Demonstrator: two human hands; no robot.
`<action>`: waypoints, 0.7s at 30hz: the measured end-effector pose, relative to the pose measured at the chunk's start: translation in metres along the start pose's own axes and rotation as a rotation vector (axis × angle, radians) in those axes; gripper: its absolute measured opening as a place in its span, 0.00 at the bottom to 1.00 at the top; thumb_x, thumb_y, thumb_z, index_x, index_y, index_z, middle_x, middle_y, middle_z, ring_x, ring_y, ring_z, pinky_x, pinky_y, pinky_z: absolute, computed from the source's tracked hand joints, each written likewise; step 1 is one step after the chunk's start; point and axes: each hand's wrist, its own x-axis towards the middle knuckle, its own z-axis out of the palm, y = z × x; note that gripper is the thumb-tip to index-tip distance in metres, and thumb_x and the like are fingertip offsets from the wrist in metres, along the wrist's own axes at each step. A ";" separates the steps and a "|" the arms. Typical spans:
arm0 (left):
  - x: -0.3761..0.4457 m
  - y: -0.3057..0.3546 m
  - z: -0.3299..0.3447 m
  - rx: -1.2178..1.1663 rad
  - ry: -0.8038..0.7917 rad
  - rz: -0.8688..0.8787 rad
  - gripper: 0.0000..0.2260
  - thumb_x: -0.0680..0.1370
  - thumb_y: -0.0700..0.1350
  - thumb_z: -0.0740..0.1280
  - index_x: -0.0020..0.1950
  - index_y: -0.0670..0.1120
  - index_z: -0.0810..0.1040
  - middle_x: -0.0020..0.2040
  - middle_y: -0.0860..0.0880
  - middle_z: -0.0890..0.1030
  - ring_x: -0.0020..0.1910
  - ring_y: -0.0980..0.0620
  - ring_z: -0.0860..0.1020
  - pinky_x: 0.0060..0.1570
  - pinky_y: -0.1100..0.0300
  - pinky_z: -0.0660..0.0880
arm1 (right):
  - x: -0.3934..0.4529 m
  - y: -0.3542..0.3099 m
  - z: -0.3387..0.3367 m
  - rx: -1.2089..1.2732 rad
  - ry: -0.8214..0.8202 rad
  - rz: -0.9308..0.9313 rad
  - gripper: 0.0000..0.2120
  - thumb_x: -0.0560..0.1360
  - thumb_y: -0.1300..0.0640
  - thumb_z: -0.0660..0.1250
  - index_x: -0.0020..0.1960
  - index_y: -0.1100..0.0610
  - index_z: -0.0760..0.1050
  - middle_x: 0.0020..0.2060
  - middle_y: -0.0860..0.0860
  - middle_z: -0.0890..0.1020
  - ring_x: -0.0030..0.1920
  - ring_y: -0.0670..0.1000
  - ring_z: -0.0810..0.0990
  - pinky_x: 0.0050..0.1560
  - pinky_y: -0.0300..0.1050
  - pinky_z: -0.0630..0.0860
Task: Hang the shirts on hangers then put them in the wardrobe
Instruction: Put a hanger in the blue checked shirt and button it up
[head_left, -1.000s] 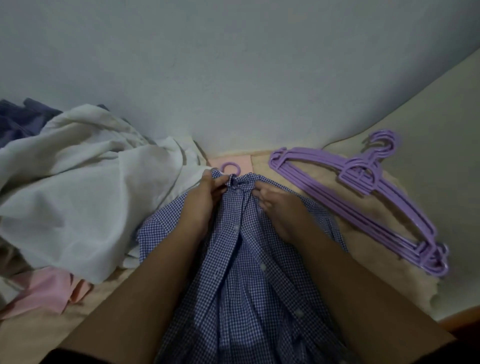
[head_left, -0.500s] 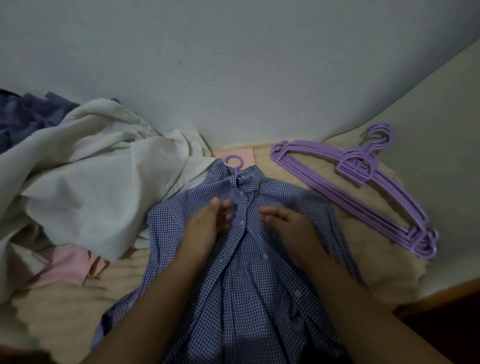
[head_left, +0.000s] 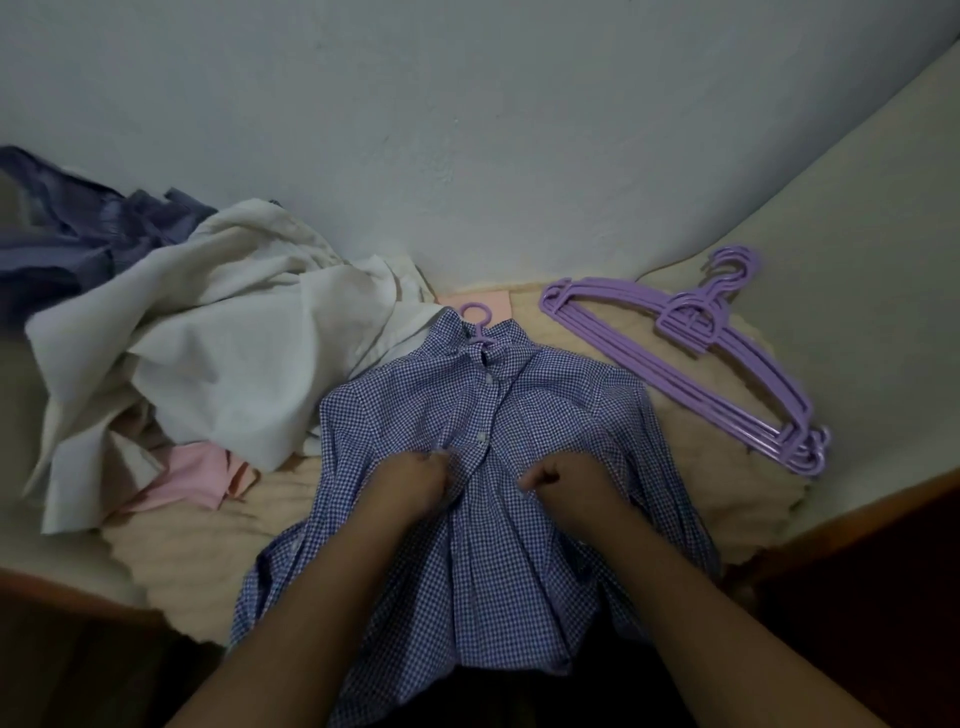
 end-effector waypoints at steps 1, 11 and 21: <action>-0.001 0.001 0.000 -0.036 -0.015 -0.006 0.16 0.82 0.48 0.58 0.53 0.38 0.81 0.55 0.39 0.81 0.53 0.42 0.79 0.56 0.53 0.75 | -0.001 -0.001 0.001 0.014 0.003 0.006 0.16 0.77 0.67 0.60 0.35 0.54 0.78 0.34 0.49 0.79 0.30 0.48 0.75 0.31 0.41 0.74; -0.029 -0.008 0.033 -0.791 -0.163 -0.155 0.15 0.83 0.47 0.56 0.50 0.42 0.79 0.38 0.49 0.84 0.28 0.55 0.75 0.24 0.63 0.66 | -0.006 0.013 0.026 0.419 0.075 0.161 0.16 0.77 0.67 0.60 0.35 0.57 0.79 0.38 0.56 0.83 0.40 0.57 0.82 0.43 0.55 0.81; -0.033 -0.021 0.050 -0.412 0.234 0.433 0.08 0.80 0.46 0.64 0.47 0.50 0.83 0.46 0.59 0.82 0.47 0.66 0.78 0.48 0.72 0.72 | -0.009 0.017 0.031 0.262 0.035 -0.022 0.10 0.77 0.61 0.65 0.55 0.60 0.81 0.49 0.51 0.83 0.45 0.43 0.78 0.41 0.26 0.72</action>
